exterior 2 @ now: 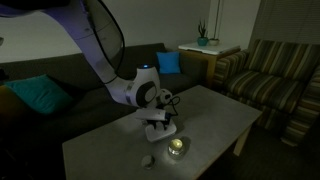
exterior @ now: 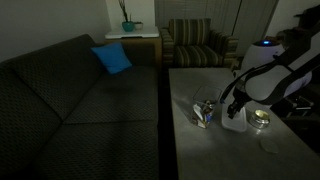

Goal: Pick up the lid and close the container

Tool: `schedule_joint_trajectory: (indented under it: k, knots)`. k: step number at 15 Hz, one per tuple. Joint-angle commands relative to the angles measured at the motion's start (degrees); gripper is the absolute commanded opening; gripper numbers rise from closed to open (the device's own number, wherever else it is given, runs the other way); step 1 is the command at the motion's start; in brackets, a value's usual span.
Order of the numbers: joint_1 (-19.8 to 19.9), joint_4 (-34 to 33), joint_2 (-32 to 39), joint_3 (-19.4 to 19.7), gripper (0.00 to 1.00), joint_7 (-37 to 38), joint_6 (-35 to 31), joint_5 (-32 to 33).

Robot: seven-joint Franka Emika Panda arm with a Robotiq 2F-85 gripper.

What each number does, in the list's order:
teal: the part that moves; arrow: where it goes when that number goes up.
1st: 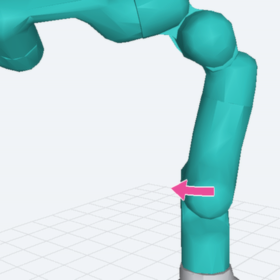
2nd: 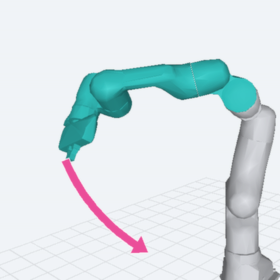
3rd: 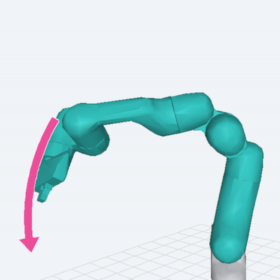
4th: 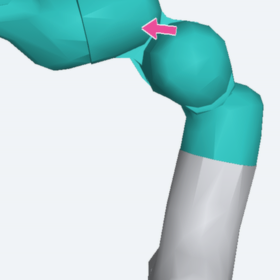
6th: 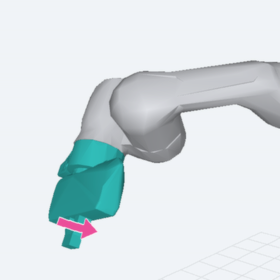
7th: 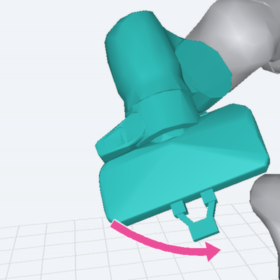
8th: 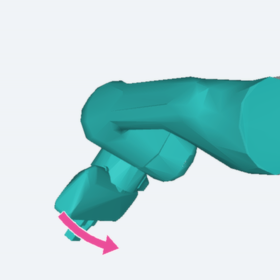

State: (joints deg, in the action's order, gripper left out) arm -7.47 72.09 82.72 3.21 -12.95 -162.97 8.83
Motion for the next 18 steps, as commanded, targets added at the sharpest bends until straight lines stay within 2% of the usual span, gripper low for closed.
schedule_joint_trajectory:
  k: [1,8,9,13,18]
  knots:
    - [-2.4,7.2,-5.1,2.9,0.29,2.6,-4.4,0.4]
    - [-5.7,18.9,-15.0,5.2,0.29,4.9,-4.0,0.4]
    - [-5.1,20.2,-16.3,4.3,0.29,5.4,-3.8,2.1]
    - [-5.1,25.2,-21.2,3.6,0.29,5.6,-4.3,3.2]
    - [-3.3,29.3,-26.4,0.5,0.29,4.2,-4.9,3.5]
